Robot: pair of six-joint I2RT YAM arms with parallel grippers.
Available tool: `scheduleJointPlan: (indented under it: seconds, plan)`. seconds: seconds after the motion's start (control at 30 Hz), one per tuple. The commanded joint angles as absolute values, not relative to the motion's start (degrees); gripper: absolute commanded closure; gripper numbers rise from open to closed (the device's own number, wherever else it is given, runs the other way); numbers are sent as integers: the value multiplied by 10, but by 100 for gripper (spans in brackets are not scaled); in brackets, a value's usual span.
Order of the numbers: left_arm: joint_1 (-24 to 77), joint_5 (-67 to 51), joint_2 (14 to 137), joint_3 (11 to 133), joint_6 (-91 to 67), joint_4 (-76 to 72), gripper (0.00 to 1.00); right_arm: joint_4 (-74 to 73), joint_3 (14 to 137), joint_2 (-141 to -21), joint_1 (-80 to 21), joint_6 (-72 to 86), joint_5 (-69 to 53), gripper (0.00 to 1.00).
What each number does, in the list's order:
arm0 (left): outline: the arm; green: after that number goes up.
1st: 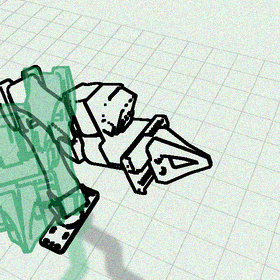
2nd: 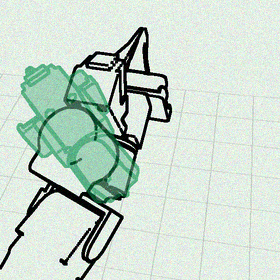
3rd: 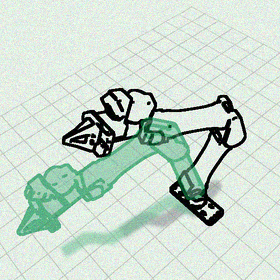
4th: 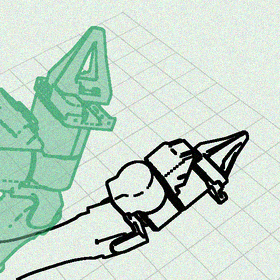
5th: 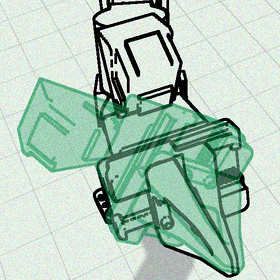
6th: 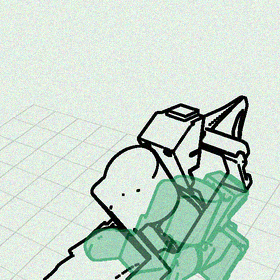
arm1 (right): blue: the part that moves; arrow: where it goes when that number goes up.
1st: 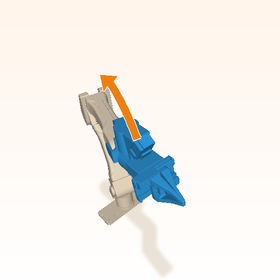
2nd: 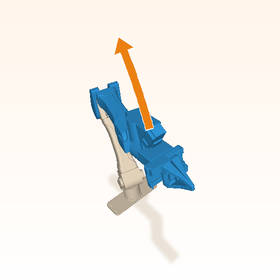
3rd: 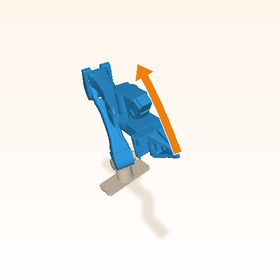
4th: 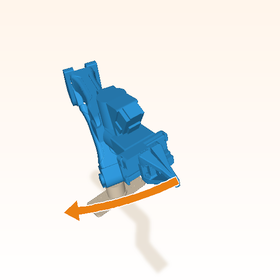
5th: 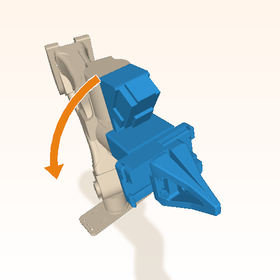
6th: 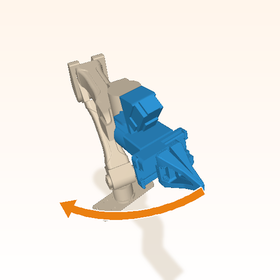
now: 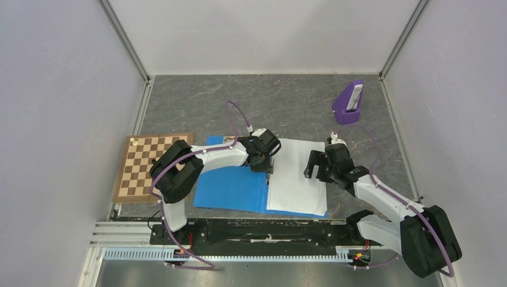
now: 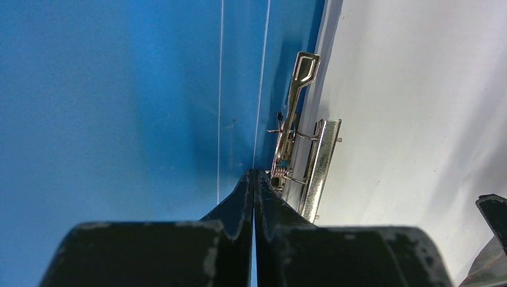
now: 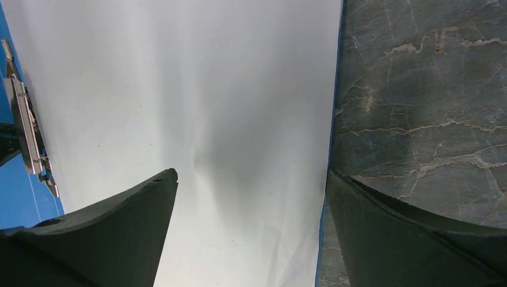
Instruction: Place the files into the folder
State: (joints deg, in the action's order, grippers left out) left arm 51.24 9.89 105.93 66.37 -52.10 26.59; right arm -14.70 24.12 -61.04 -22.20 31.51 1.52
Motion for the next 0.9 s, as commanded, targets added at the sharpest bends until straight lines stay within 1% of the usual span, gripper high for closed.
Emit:
scheduleJointPlan:
  seconds: [0.0,0.2,0.53,0.87]
  plan:
    - [517,94,1091,656,-547,245,98,-133,246,-617,-245,330,16,3]
    - [516,94,1092,657,-548,245,98,-151,265,-619,-266,324,53,3]
    - [516,95,1093,656,-548,246,98,-175,290,-613,-267,316,79,2]
    - [517,93,1096,655,-548,244,98,-171,281,-622,-268,314,75,2]
